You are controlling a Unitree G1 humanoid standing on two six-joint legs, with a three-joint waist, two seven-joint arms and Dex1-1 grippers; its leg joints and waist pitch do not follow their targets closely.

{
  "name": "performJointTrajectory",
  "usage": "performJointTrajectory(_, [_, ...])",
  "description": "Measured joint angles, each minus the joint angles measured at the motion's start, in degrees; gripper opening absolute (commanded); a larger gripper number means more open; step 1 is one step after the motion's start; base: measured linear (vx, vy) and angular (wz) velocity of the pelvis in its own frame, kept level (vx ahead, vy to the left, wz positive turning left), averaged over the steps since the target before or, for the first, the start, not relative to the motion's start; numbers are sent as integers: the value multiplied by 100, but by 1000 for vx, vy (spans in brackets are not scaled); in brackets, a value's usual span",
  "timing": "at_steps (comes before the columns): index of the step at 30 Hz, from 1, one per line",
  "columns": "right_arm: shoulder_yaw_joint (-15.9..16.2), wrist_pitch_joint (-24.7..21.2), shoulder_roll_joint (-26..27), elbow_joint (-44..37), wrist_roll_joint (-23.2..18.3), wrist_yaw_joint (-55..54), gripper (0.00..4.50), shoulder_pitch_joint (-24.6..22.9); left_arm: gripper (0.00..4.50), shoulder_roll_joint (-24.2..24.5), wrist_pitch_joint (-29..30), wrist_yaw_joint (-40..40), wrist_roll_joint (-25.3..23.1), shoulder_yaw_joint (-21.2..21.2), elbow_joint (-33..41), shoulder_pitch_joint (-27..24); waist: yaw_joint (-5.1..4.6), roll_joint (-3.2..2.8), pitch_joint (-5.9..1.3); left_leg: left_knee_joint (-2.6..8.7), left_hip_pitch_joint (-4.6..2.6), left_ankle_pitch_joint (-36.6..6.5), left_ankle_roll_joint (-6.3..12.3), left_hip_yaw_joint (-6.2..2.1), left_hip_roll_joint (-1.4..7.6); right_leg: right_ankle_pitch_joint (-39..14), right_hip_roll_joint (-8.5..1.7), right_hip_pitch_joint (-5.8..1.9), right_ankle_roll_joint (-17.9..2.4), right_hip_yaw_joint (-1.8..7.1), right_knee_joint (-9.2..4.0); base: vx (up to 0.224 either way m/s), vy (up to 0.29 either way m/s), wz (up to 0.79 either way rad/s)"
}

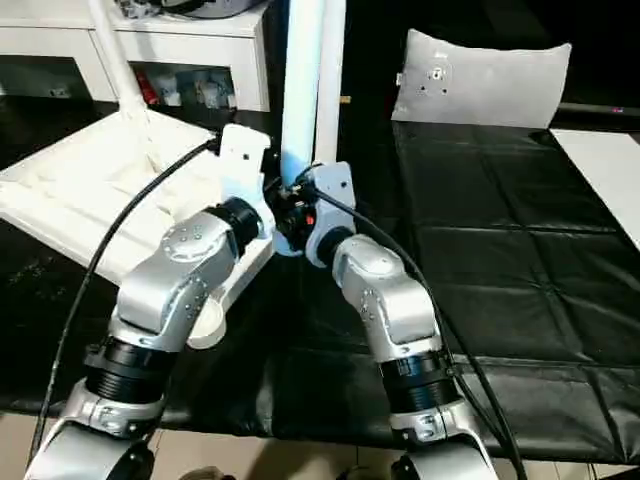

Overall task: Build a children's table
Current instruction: Pick table leg

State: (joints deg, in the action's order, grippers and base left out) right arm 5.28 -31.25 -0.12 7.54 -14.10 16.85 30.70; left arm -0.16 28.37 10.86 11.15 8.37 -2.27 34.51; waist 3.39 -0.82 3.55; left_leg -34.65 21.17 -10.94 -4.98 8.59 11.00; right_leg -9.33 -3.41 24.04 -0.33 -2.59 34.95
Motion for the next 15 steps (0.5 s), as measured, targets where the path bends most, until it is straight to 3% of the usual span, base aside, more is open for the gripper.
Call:
performJointTrajectory(3, [-43, 0, 6, 0, -85, 38, 195, 0, 265, -33, 4, 17, 55, -76, 9, 6, 0, 0, 0, 0, 0, 0, 0, 0, 0, 0, 0, 0, 0, 0, 0, 0, 0, 0])
performJointTrajectory(10, [-84, 2, -73, 0, -113, 122, 193, -3, 338, -21, 39, 120, 207, -183, 13, 4, 0, 0, 0, 0, 0, 0, 0, 1, 0, 0, 0, -1, -1, 0, 0, 0, 0, 0])
performJointTrajectory(15, [-78, 11, -188, 0, -112, 259, 193, -147, 352, 24, 170, 318, 328, -228, 50, -14, 3, 0, 0, 0, 1, 0, 0, 1, 0, 0, 0, 0, 0, 0, 0, 0, 0, 0])
